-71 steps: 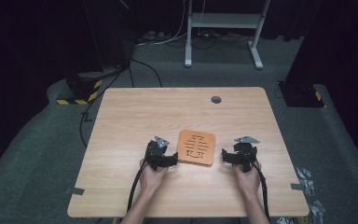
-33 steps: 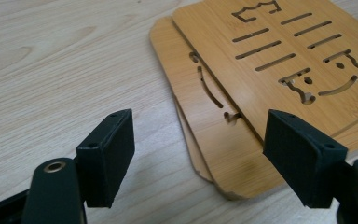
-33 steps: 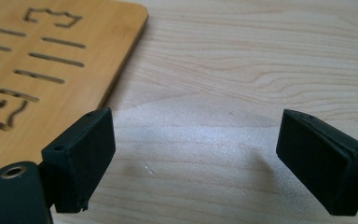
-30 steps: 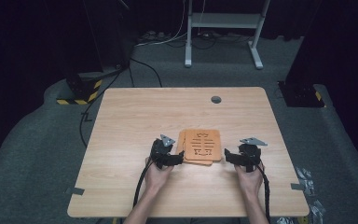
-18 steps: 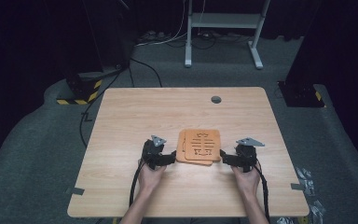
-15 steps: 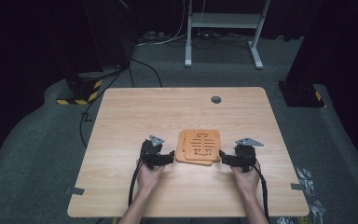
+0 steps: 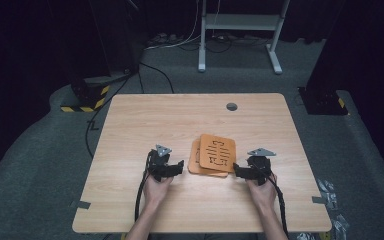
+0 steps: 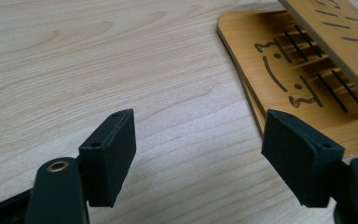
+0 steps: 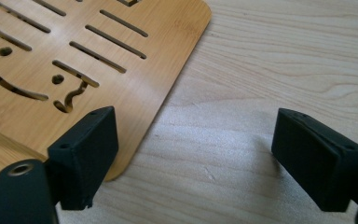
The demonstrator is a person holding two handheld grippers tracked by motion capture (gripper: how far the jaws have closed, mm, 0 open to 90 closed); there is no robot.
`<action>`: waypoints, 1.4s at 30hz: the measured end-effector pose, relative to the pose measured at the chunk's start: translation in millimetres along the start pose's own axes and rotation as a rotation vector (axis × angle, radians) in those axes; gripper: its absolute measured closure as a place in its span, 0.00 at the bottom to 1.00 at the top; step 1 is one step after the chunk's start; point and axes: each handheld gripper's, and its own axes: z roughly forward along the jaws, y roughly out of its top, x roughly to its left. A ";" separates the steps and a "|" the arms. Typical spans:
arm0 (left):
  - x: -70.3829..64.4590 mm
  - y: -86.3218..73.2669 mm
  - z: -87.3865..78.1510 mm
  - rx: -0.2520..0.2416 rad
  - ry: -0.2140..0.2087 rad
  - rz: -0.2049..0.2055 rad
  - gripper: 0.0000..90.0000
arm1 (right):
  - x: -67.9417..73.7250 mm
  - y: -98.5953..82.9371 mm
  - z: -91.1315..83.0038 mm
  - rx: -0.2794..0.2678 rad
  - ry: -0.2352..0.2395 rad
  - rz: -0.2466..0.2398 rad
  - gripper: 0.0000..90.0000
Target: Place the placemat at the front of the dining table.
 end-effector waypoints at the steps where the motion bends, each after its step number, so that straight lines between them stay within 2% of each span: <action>1: 0.3 0.2 -0.7 -0.002 0.001 -0.002 0.29 | 0.0 -0.1 -0.1 0.000 -0.005 -0.001 0.17; 5: 1.2 1.8 -3.4 -0.011 -0.002 -0.007 0.29 | -1.1 -1.3 1.0 -0.016 -0.007 -0.008 0.17; 8: 1.3 3.1 -5.9 -0.023 -0.009 -0.004 0.29 | -1.7 -1.0 -0.1 0.003 0.009 0.008 0.17; 17: -1.2 7.4 -9.7 -0.032 -0.032 0.006 0.28 | -2.4 -1.8 1.5 -0.011 0.017 0.009 0.17; 25: -10.7 19.7 -15.4 -0.054 -0.072 0.021 0.28 | -1.7 -1.8 1.7 -0.011 0.020 0.013 0.17; 30: -17.1 27.1 -13.1 -0.059 -0.097 0.032 0.27 | -1.6 -1.8 1.7 -0.011 0.020 0.014 0.17; 38: -29.7 37.9 -8.8 -0.045 -0.136 0.051 0.27 | -1.2 -1.5 2.3 -0.013 0.020 0.013 0.17; 40: -31.8 40.0 -6.8 -0.048 -0.158 0.047 0.28 | -1.3 -1.4 2.4 -0.013 0.020 0.011 0.17; 42: -34.8 41.6 -3.1 -0.030 -0.160 0.040 0.27 | -1.3 -1.4 2.4 -0.013 0.020 0.011 0.17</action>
